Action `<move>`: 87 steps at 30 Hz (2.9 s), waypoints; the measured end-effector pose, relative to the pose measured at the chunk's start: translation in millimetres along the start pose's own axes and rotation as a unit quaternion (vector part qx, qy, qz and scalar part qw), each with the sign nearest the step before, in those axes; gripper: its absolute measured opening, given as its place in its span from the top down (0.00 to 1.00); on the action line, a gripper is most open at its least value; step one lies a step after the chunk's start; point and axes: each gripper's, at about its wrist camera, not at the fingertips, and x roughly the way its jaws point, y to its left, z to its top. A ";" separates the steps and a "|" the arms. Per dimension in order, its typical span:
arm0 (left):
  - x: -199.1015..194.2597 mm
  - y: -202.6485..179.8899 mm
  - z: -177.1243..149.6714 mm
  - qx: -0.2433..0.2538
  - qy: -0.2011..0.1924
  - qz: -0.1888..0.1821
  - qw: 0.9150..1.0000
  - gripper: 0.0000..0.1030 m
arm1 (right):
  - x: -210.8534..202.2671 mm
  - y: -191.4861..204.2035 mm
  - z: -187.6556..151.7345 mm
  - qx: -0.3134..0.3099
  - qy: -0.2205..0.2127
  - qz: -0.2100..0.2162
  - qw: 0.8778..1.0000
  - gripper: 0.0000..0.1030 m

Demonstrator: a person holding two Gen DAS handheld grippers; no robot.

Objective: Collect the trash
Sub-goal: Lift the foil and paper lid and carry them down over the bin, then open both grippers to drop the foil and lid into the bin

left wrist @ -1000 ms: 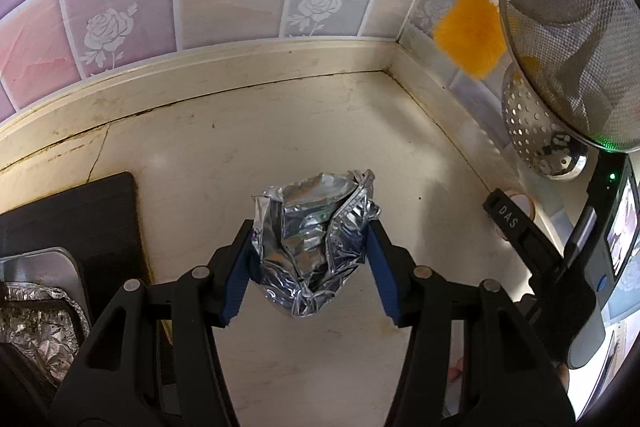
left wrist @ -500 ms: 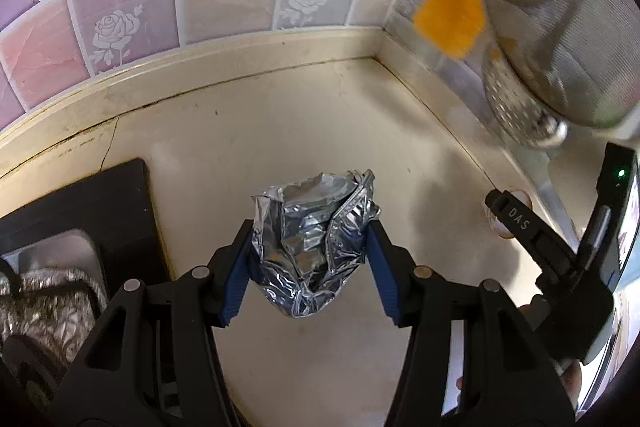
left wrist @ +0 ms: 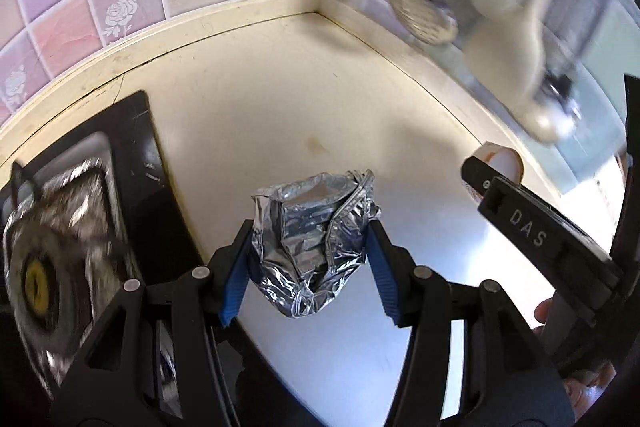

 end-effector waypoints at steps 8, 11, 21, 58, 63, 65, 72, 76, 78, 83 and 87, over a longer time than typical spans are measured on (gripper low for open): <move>-68.5 -36.6 -84.9 0.003 -0.025 0.019 0.999 0.50 | -84.9 -38.3 -63.8 -0.062 -0.002 0.056 0.996 0.47; -95.9 -49.1 -122.3 -0.010 -0.038 0.031 0.999 0.50 | -117.9 -55.2 -91.8 -0.089 -0.007 0.077 0.993 0.47; -158.5 -83.4 -228.7 -0.022 -0.035 0.052 0.998 0.50 | -206.3 -105.1 -177.8 -0.154 -0.010 0.115 0.981 0.47; 65.7 -59.6 -469.8 -0.048 0.146 -0.007 0.988 0.50 | -44.8 -263.6 -474.1 -0.162 0.222 0.081 0.958 0.47; 114.2 -61.3 -481.3 -0.036 0.171 -0.013 0.984 0.50 | -4.6 -275.8 -494.8 -0.167 0.250 0.082 0.950 0.46; 126.6 -60.4 -484.6 -0.024 0.178 -0.012 0.984 0.50 | 8.0 -273.8 -503.5 -0.172 0.255 0.085 0.948 0.46; 156.9 -58.5 -490.8 0.009 0.196 -0.010 0.981 0.30 | 48.5 -262.2 -509.8 -0.164 0.272 0.085 0.944 0.45; 161.2 -48.4 -495.0 0.016 0.197 -0.008 0.980 0.17 | 63.9 -269.7 -507.1 -0.144 0.277 0.084 0.946 0.30; 160.0 -47.0 -495.9 0.022 0.197 -0.003 0.980 0.16 | 65.0 -269.5 -503.1 -0.143 0.275 0.085 0.947 0.30; 142.1 -48.7 -492.6 0.032 0.195 0.000 0.980 0.16 | 57.7 -261.4 -497.9 -0.145 0.268 0.084 0.949 0.30; 115.1 -54.2 -483.0 0.036 0.188 0.003 0.982 0.16 | 32.5 -255.1 -487.6 -0.138 0.265 0.079 0.951 0.30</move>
